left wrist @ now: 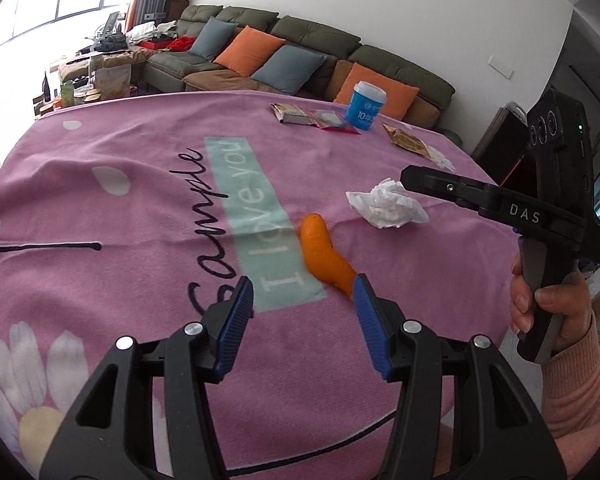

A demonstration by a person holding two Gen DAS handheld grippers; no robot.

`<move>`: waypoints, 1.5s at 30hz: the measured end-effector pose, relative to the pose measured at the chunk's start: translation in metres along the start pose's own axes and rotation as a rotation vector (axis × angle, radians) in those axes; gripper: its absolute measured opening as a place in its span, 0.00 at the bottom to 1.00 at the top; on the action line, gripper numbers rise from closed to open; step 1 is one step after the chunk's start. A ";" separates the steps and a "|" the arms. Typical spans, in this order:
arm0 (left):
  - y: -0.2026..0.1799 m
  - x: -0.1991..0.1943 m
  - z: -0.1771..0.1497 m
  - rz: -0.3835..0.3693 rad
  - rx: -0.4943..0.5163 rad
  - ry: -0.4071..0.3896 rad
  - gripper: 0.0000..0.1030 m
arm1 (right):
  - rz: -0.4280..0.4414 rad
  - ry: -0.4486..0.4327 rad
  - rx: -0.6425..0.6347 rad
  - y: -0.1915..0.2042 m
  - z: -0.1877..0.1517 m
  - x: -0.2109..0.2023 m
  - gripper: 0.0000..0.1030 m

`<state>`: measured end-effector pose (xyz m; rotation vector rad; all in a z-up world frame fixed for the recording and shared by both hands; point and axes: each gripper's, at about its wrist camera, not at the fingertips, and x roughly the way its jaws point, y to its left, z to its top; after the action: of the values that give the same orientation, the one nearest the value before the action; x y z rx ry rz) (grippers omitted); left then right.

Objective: Collect trash
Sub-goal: 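Grasp the orange peel with the left tool while the right tool grasps the white tissue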

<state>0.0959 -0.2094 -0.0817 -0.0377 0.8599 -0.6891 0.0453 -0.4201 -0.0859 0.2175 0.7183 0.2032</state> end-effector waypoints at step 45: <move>0.004 0.016 0.005 0.038 -0.052 0.036 0.14 | 0.061 0.053 0.072 -0.023 -0.013 0.020 0.13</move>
<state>0.1088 -0.2171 -0.0907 -0.0554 0.9114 -0.6338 0.0540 -0.4350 -0.1139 0.3042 0.7730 0.2423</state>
